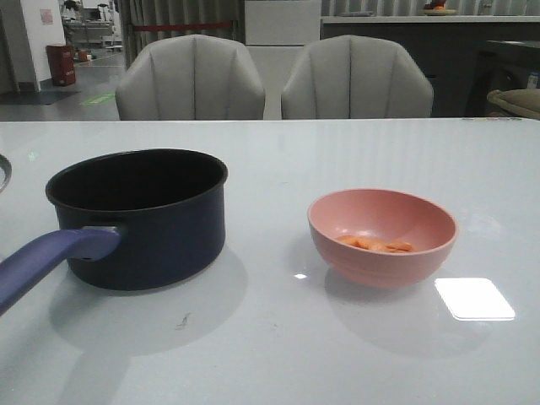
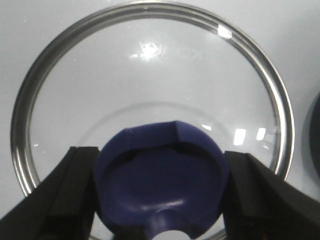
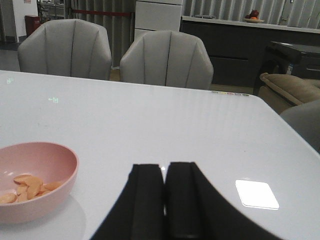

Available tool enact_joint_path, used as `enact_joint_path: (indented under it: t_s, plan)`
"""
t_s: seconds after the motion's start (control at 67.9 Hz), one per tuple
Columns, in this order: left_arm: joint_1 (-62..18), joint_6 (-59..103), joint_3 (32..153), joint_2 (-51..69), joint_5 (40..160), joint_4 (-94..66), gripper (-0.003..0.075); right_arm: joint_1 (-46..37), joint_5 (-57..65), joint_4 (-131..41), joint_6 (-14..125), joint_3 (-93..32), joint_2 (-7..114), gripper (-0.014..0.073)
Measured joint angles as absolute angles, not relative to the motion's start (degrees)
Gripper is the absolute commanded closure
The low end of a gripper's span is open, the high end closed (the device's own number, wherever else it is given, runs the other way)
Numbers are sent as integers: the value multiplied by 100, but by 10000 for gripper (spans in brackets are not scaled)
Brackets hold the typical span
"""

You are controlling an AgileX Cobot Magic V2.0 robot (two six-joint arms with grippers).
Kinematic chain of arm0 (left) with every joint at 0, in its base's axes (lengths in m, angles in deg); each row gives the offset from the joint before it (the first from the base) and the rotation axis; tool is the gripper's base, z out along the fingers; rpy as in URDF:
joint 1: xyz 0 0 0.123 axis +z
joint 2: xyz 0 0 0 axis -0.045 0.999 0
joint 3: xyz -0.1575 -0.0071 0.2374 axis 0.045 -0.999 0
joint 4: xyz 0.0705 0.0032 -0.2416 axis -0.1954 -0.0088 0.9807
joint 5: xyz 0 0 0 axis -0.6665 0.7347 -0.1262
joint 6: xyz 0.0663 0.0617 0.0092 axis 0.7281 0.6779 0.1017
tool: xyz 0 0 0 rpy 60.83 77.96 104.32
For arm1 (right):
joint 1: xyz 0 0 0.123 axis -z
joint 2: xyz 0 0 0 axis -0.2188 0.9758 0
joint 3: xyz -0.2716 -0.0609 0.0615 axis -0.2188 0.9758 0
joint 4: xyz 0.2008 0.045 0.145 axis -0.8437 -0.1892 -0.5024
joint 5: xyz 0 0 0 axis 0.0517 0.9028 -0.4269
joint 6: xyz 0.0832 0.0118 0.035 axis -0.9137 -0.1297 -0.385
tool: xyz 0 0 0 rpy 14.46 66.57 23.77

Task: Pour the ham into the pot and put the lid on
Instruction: 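Lift the glass lid off the pot and set it beside the pot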

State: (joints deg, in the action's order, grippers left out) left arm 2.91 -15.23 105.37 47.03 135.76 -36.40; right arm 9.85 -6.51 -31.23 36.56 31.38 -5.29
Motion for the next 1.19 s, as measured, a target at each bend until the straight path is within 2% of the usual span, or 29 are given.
enact_joint_path:
  t_s: [0.309, 0.398, 0.56, 0.633, 0.913, 1.193]
  plan:
    - [291, -1514, 10333, 5400, 13357, -3510, 493, 985, -651, -3123, 3656, 3138, -529, 445]
    - [291, -1514, 10333, 5484, 13345, -3510, 415, 985, -651, -3123, 3656, 3138, -529, 445]
    - [291, -1514, 10333, 5510, 13315, -3495, 185, 985, -651, -3123, 3656, 3138, -529, 445]
    - [291, -1514, 10333, 5533, 13315, -3495, 144, 985, -651, -3123, 3656, 3138, -529, 445]
    - [209, -1410, 10711, 5464, 13516, -3495, 156, 985, -651, -3123, 3656, 3138, -529, 445]
    - [-230, -1297, 10741, 4319, 13472, -3495, 156, 985, -651, -3123, 3656, 3138, -529, 445]
